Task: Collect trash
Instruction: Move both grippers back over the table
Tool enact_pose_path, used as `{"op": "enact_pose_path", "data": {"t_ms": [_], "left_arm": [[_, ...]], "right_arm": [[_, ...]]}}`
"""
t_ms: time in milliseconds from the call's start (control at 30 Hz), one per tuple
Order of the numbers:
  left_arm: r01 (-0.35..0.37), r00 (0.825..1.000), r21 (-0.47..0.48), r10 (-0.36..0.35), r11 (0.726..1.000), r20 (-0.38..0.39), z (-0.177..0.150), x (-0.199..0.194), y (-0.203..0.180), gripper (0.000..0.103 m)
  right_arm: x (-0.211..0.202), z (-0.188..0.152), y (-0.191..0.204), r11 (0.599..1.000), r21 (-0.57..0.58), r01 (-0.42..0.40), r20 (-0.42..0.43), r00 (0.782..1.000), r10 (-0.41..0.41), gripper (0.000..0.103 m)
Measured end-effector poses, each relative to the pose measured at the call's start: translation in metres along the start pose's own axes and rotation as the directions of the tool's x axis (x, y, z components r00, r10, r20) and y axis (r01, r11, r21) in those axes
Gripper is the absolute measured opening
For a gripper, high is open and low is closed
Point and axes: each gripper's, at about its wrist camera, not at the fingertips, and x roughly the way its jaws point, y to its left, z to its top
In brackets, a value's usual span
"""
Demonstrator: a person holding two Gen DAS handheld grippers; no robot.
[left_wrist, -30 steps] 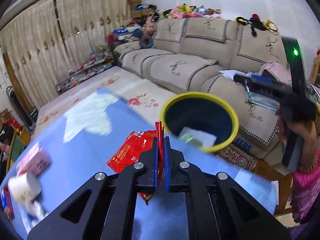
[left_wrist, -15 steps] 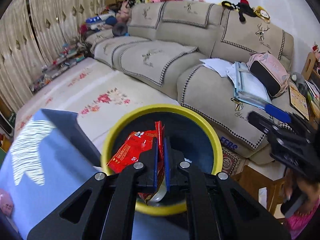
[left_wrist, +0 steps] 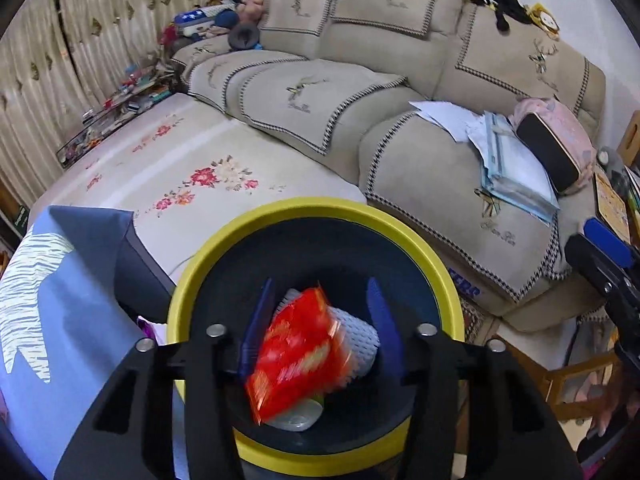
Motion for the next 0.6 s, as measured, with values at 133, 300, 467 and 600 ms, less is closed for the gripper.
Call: {"op": "enact_pose_path", "data": {"t_ms": [133, 300, 467, 600], "left_arm": [[0.010, 0.999, -0.047, -0.008, 0.999, 0.035, -0.006, -0.026, 0.014, 0.050], [-0.035, 0.983, -0.121, 0.056, 0.992, 0.176, -0.035, -0.108, 0.041, 0.068], [-0.148, 0.939, -0.225, 0.209, 0.963, 0.274, -0.089, -0.194, 0.082, 0.078], [-0.222, 0.895, -0.356, 0.335, 0.908, 0.295, -0.144, -0.252, 0.126, 0.079]], "right_arm": [[-0.006, 0.001, 0.003, 1.000, -0.008, -0.002, 0.004, 1.000, 0.002, 0.070], [-0.008, -0.001, 0.016, 0.999, -0.032, -0.017, -0.013, 1.000, 0.017, 0.071], [-0.008, -0.008, 0.052, 0.992, -0.089, -0.088, -0.050, 0.995, 0.084, 0.071], [-0.012, -0.014, 0.099, 0.971, -0.152, -0.184, -0.080, 0.982, 0.173, 0.071]]}}
